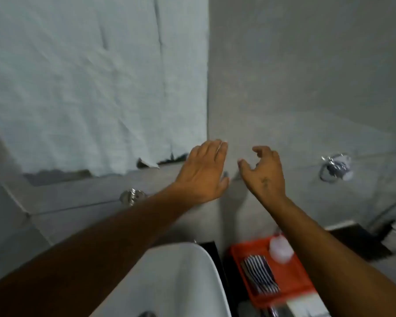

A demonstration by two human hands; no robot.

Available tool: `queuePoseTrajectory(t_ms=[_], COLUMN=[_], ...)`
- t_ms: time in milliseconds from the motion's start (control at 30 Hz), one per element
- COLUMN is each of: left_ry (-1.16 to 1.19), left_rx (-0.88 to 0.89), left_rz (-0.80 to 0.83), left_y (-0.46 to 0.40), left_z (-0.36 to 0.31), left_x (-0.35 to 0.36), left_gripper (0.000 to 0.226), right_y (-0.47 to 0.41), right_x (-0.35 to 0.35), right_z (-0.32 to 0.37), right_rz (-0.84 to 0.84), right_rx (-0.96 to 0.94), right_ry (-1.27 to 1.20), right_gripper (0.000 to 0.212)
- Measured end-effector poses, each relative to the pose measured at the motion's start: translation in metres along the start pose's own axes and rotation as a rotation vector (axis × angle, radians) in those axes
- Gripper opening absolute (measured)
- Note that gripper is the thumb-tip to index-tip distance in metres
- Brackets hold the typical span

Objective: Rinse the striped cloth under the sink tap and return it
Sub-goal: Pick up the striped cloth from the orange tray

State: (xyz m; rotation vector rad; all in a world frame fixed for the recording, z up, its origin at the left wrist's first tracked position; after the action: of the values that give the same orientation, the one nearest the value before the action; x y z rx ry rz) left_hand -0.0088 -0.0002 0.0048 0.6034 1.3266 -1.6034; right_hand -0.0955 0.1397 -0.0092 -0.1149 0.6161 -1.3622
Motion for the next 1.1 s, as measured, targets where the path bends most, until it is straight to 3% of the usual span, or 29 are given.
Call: queuePoseTrajectory(t_ms=[67, 167, 300, 367, 500, 667, 900, 1033, 1100], left_ry=[0.111, 0.259, 0.405, 0.447, 0.453, 0.467, 0.479, 0.526, 0.681], left_rx=[0.044, 0.083, 0.09, 0.075, 0.057, 0.018, -0.104, -0.199, -0.333], left_rz=[0.067, 0.298, 0.678, 0.806, 0.971, 1.119, 1.105, 1.137, 1.117], left_y=[-0.008, -0.006, 0.005, 0.012, 0.028, 0.042, 0.042, 0.034, 0.026], left_z=[-0.041, -0.102, -0.167, -0.195, -0.233, -0.251, -0.259, -0.248, -0.235], left_x=[0.037, 0.113, 0.222, 0.271, 0.346, 0.394, 0.423, 0.409, 0.394], left_gripper=[0.082, 0.064, 0.05, 0.045, 0.03, 0.044, 0.044, 0.046, 0.045], right_y=[0.01, 0.045, 0.095, 0.114, 0.131, 0.126, 0.12, 0.108, 0.098], right_x=[-0.004, -0.008, -0.004, 0.0, 0.012, 0.024, 0.039, 0.039, 0.034], right_z=[-0.053, -0.152, -0.254, -0.294, -0.351, -0.389, -0.435, -0.435, -0.425], right_rz=[-0.048, -0.054, 0.054, 0.131, 0.276, 0.458, 0.529, 0.429, 0.367], right_rx=[0.236, 0.623, 0.889, 0.928, 1.003, 0.939, 1.022, 1.09, 1.072], right_ry=[-0.063, -0.065, 0.018, 0.065, 0.234, 0.491, 0.318, 0.122, 0.045], right_gripper=[0.047, 0.039, 0.025, 0.015, 0.036, 0.049, 0.046, 0.016, 0.021])
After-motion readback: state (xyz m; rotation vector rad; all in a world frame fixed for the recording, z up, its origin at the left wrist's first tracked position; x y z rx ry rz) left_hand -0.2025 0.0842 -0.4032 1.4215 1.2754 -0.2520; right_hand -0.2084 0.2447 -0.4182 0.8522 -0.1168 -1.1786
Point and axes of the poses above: each hand's wrist, its own y-axis away from the middle knuckle, its own x-axis out of the palm, z = x × y, the point moved 1 cm from there along -y, towards the middle knuckle, and after that the axes turned 11 degrees about -y, right-handed, at the moved point
